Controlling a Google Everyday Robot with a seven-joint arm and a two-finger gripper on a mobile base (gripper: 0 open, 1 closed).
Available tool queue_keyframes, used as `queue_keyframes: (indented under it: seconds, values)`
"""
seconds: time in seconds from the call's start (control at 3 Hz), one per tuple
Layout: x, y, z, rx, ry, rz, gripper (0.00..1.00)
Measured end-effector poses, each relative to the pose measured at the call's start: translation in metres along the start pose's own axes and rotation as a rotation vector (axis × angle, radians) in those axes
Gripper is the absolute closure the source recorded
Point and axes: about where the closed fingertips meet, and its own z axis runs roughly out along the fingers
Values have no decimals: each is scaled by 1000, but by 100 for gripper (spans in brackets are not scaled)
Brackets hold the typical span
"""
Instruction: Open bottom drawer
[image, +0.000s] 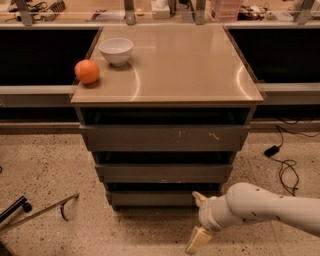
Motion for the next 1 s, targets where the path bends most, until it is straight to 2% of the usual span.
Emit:
queue_keyframes:
  seconds: [0.33,0.67,1.0]
  values:
    - [23,-13,75,26,-2,32,0]
    - [23,-13,75,26,-2,32,0]
    - [37,-22,101,44,9,59,0]
